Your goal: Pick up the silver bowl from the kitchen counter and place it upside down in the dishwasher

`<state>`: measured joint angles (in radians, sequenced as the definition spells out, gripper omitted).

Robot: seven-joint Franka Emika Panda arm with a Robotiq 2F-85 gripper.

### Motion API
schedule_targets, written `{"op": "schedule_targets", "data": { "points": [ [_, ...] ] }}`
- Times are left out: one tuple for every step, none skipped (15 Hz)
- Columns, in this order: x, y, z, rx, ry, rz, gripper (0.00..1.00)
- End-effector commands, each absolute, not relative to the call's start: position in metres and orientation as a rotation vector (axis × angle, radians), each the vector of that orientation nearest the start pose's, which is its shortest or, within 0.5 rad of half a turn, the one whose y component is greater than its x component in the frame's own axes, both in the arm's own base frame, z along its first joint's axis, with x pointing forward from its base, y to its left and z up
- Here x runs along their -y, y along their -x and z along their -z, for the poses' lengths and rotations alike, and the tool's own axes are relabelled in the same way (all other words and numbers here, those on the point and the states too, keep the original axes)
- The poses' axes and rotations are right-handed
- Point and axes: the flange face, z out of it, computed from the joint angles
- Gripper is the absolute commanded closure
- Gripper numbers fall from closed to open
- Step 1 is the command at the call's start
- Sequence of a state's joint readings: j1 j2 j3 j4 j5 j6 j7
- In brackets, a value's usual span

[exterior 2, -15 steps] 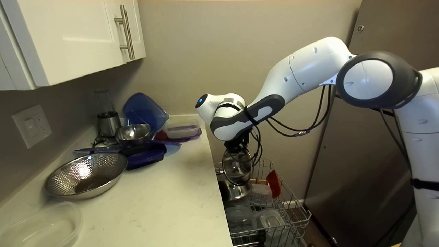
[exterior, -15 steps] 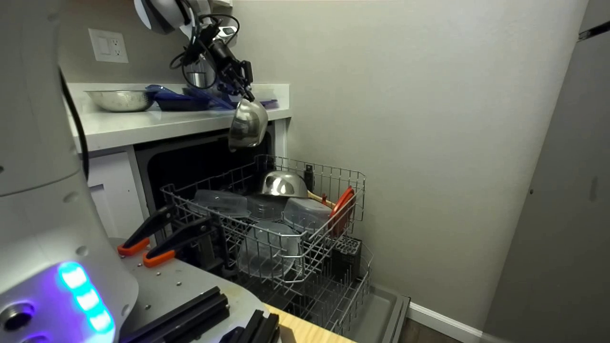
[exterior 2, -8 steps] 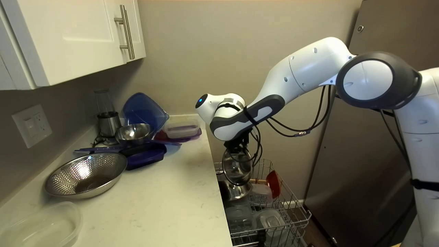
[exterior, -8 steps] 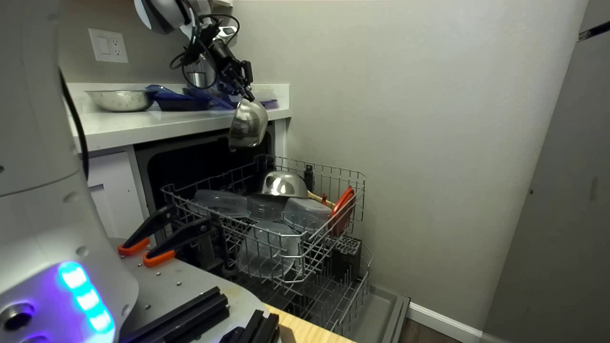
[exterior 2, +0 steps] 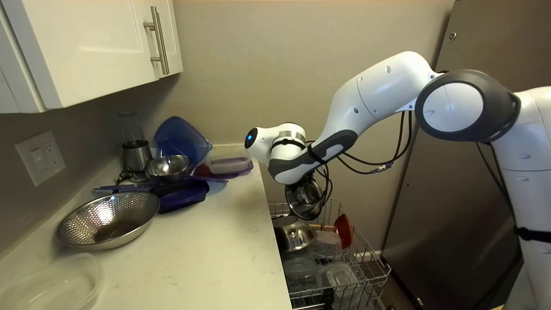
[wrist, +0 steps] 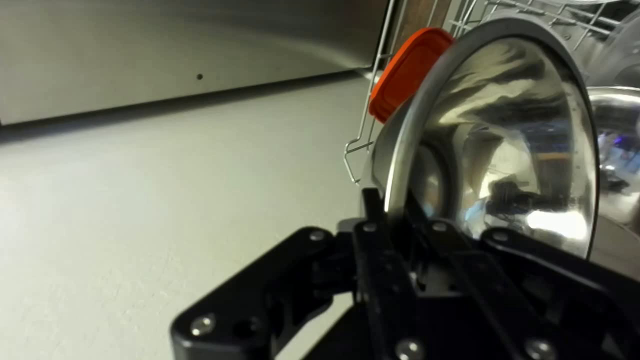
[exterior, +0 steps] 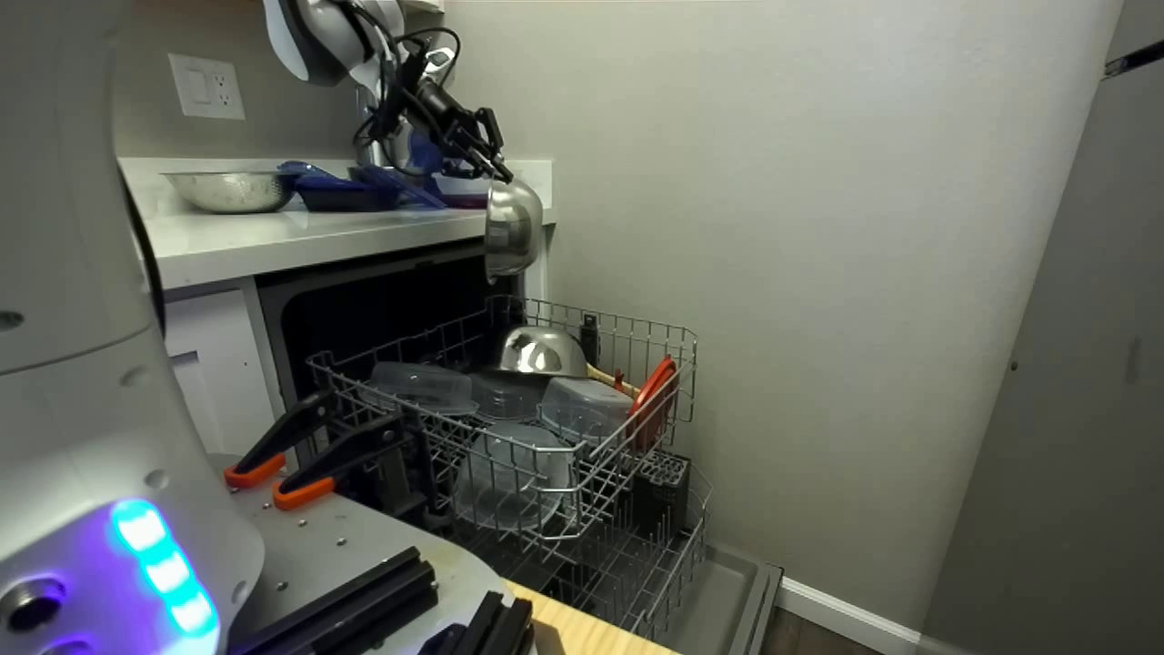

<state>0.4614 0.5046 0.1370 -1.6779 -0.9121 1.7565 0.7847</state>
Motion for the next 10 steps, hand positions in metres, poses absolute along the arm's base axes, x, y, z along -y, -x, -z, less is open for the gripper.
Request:
{"op": "schedule_targets", "data": {
  "points": [
    [-0.294, -0.577, -0.297, -0.258, -2.157, -0.306, 0.97],
    [-0.292, -0.577, -0.288, -0.301, -2.115, -0.324, 0.97],
    [-0.290, -0.578, -0.278, -0.337, -2.080, -0.353, 0.97],
    [-0.285, -0.579, -0.269, -0.348, -2.030, -0.364, 0.97],
    [-0.281, -0.579, -0.260, -0.356, -1.990, -0.374, 0.97],
    [-0.274, -0.579, -0.252, -0.356, -1.960, -0.383, 0.97],
    [-0.267, -0.578, -0.245, -0.359, -1.938, -0.390, 0.97],
    [-0.261, -0.576, -0.239, -0.372, -1.920, -0.398, 0.97],
    [-0.255, -0.574, -0.234, -0.397, -1.909, -0.402, 0.97],
    [-0.250, -0.571, -0.230, -0.415, -1.896, -0.411, 0.97]
  ]
}}
